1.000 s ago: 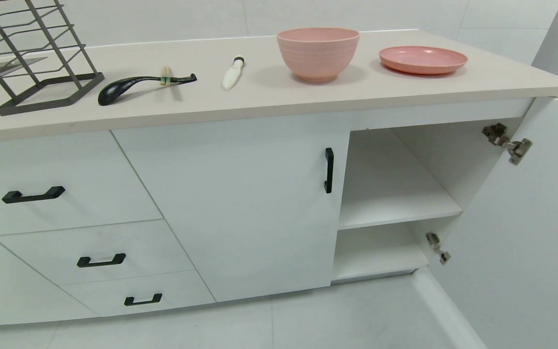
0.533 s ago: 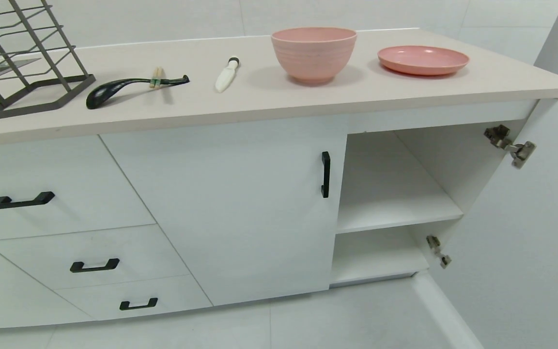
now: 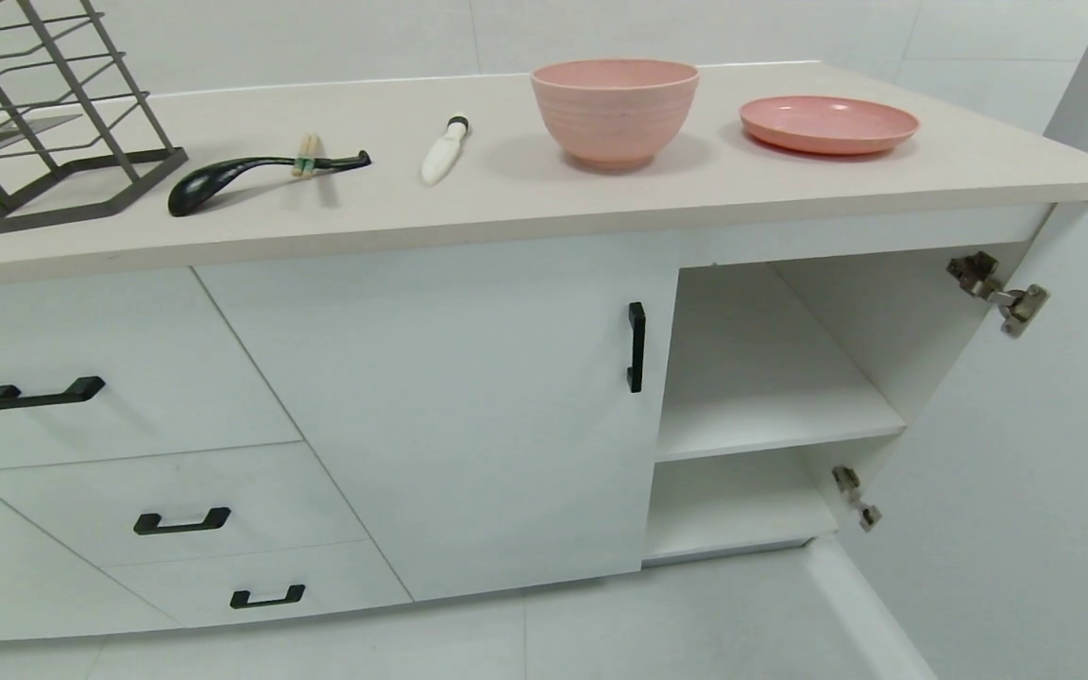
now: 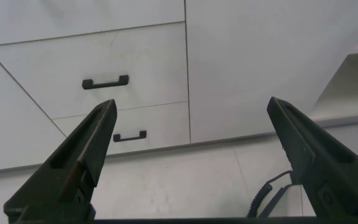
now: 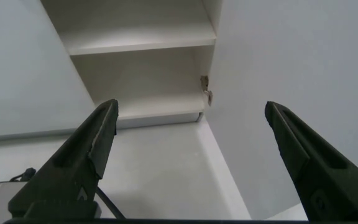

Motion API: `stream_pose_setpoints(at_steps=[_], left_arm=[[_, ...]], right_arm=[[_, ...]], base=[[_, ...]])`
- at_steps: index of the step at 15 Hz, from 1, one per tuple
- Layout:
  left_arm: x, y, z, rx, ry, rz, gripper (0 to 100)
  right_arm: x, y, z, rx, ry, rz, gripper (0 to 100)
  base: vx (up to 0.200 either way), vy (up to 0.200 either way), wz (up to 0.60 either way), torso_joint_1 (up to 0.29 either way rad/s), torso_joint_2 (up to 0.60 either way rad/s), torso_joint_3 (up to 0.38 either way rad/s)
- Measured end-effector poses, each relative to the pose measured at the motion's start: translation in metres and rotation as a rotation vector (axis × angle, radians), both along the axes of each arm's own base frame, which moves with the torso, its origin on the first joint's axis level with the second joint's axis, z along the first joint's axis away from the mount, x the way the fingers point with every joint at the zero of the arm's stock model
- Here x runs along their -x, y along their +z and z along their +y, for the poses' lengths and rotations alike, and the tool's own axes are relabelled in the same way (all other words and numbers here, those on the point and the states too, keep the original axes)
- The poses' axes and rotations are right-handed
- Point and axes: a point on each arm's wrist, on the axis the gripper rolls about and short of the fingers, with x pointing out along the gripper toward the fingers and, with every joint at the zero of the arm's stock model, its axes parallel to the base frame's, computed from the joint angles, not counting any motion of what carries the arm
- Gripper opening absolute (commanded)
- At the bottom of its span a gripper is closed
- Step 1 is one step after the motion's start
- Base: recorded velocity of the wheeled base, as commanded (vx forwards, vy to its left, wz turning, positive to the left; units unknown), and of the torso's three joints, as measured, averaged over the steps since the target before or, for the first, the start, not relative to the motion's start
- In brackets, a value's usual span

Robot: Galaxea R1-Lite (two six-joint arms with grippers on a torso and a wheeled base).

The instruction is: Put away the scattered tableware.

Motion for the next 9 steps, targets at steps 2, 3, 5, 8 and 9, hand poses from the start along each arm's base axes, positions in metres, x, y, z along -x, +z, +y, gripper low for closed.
stream_pose_setpoints(at_steps=[2,3,5,8,9], left_arm=[[0.0,0.0001,0.0,0.0,0.001,0.0,100],[0.0,0.0,0.0,0.001,0.001,0.0,100],[-0.0001,-0.0001,0.0,0.0,0.0,0.001,100],[-0.0001,0.0,0.0,-0.001,0.001,0.0,100],[-0.0001,-0.0001,0.0,-0.001,0.002,0.001,100]], right_arm=[[0.0,0.0,0.0,0.0,0.001,0.0,100],[0.0,0.0,0.0,0.0,0.001,0.0,100],[0.0,0.0,0.0,0.0,0.0,0.0,100],[0.0,0.0,-0.0001,-0.002,-0.001,0.0,100],[0.0,0.0,0.0,-0.002,-0.003,0.0,100]], base=[[0.0,0.0,0.0,0.0,0.0,0.0],[0.0,0.0,0.0,0.0,0.0,0.0],[0.0,0.0,0.0,0.0,0.0,0.0],[0.2,0.0,0.0,0.002,0.0,0.002],[0.2,0.0,0.0,-0.002,0.0,0.002]])
